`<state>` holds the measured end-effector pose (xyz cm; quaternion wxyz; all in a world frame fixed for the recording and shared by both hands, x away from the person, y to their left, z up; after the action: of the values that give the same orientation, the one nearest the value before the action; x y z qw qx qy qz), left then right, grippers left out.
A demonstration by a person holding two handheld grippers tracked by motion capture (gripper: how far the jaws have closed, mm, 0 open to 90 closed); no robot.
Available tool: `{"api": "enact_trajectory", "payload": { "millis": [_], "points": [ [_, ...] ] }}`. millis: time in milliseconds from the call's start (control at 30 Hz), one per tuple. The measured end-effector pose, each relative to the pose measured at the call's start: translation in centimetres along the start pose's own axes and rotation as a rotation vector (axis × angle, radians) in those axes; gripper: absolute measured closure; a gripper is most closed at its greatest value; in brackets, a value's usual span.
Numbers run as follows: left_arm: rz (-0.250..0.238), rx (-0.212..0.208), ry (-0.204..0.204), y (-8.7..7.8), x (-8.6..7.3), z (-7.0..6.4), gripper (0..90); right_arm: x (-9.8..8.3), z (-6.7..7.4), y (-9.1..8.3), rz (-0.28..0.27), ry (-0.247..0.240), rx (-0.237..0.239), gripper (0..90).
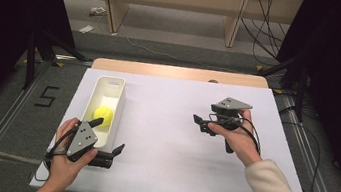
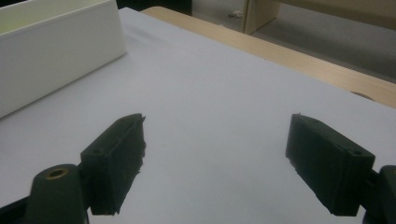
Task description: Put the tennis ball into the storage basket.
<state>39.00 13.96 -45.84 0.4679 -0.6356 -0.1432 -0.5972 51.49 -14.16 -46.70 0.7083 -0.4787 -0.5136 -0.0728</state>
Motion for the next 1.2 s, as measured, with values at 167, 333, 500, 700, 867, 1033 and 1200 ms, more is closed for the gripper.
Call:
{"api": "enact_trajectory", "payload": {
  "millis": [167, 333, 500, 700, 867, 1033, 1200],
  "points": [
    [0.001, 0.002, -0.002, 0.0, 0.0, 0.1, 0.0, -1.0, -0.7, -1.2, -0.001, 0.009, -0.011, 20.3],
    [0.003, 0.002, -0.003, 0.0, -0.1, 0.1, 0.0, -2.0, -1.4, -2.3, -0.005, 0.013, -0.022, 20.2],
    [0.004, 0.004, -0.005, 0.0, -0.1, 0.1, 0.0, -3.1, -1.9, -3.2, -0.008, 0.024, -0.028, 20.2],
    [0.007, 0.008, -0.004, 0.0, -0.2, 0.2, 0.0, -4.2, -2.1, -4.4, -0.011, 0.028, -0.032, 20.2],
    [0.007, 0.006, -0.003, 0.0, -0.2, 0.2, 0.0, -5.1, -2.1, -5.1, -0.016, 0.035, -0.034, 20.2],
    [0.007, 0.007, -0.004, 0.0, -0.2, 0.2, 0.0, -5.8, -2.1, -5.5, -0.014, 0.036, -0.031, 19.7],
    [0.004, 0.005, -0.002, 0.0, -0.2, 0.2, 0.0, -6.1, -2.2, -6.0, -0.02, 0.042, -0.03, 19.6]
  ]
}}
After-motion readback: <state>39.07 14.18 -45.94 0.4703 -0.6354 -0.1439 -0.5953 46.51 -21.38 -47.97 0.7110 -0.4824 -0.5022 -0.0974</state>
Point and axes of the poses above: each handheld gripper's, and its own axes: y roughly forward along the jaws, x roughly out of its top, z roughly to its left, the point moved 10 cm from there along y, roughly forward along the jaws, and after that the axes turned 7 degrees about z, right-handed, at the moved point
